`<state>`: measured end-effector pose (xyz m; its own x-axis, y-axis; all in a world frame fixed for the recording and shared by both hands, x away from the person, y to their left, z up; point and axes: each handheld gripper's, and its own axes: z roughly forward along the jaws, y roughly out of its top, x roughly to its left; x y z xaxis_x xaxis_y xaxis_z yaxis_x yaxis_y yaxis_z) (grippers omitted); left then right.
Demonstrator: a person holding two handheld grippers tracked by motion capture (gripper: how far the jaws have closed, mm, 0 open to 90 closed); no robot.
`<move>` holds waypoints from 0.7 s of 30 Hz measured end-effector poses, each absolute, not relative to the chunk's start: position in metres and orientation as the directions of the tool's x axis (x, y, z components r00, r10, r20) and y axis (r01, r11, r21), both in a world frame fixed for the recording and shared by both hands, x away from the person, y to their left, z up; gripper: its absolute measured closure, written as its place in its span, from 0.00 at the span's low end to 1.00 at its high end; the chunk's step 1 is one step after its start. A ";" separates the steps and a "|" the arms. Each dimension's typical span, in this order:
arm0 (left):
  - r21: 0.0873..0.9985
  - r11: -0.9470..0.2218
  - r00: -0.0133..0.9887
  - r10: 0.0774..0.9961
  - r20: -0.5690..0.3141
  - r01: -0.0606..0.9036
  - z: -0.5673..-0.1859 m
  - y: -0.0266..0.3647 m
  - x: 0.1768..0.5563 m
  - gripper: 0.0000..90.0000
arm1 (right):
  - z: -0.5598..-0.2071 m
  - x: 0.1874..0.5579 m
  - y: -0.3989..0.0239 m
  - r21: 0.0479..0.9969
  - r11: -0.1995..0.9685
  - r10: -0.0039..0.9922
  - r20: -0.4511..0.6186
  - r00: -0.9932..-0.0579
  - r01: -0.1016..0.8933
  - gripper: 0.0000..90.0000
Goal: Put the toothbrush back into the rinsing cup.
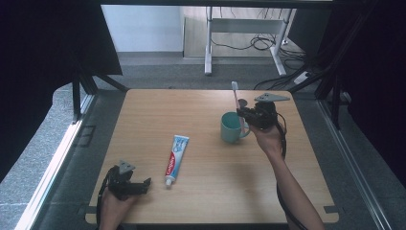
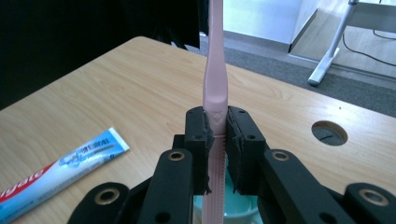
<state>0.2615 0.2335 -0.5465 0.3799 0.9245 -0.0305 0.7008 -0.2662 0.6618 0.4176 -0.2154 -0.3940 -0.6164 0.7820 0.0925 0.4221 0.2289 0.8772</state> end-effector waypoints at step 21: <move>0.662 -0.266 0.380 0.924 -0.030 0.700 -0.546 0.233 0.262 0.00 | -0.401 0.446 -0.198 0.889 0.225 0.802 0.064 -0.594 0.400 0.87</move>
